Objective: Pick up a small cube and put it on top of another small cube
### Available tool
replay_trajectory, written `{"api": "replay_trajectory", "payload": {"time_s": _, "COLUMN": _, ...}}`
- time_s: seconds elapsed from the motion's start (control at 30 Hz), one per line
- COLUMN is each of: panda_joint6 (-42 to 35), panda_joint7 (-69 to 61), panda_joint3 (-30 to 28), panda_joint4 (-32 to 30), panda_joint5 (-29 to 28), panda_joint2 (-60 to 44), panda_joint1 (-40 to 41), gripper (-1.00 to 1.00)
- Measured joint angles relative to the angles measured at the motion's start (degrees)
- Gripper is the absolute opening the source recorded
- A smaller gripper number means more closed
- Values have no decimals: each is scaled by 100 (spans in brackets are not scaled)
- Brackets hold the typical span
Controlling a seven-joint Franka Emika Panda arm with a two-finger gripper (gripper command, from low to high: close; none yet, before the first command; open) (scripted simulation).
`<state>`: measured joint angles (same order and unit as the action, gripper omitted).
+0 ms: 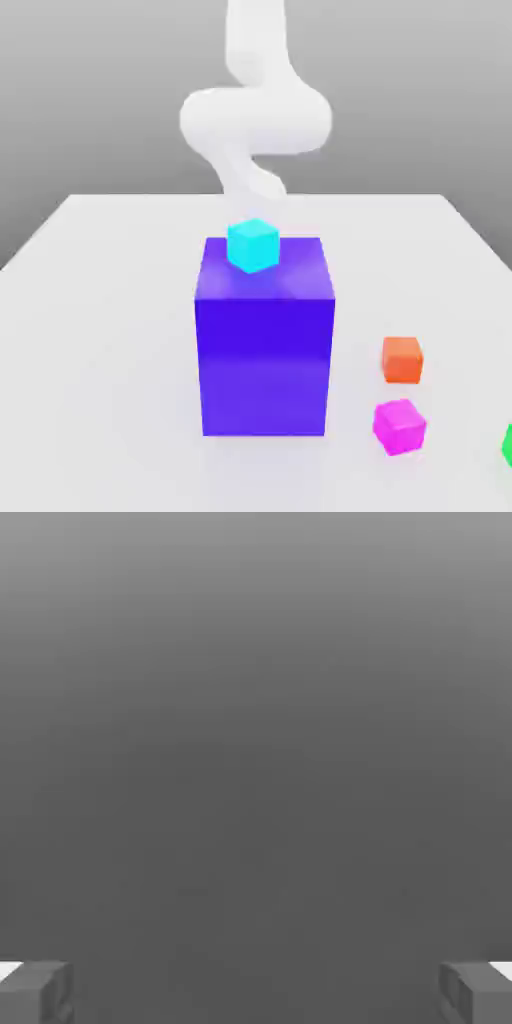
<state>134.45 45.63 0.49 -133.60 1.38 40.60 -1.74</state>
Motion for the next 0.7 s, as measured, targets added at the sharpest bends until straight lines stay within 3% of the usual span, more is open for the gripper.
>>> {"api": "replay_trajectory", "payload": {"time_s": 0.43, "panda_joint6": 1394, "panda_joint7": 123, "panda_joint3": 614, "panda_joint4": -950, "panda_joint5": 407, "panda_joint2": -2731, "panda_joint1": -756, "gripper": 0}}
{"api": "replay_trajectory", "payload": {"time_s": 0.7, "panda_joint6": 2261, "panda_joint7": 778, "panda_joint3": 952, "panda_joint4": -1534, "panda_joint5": -152, "panda_joint2": -4402, "panda_joint1": -1240, "gripper": 0}}
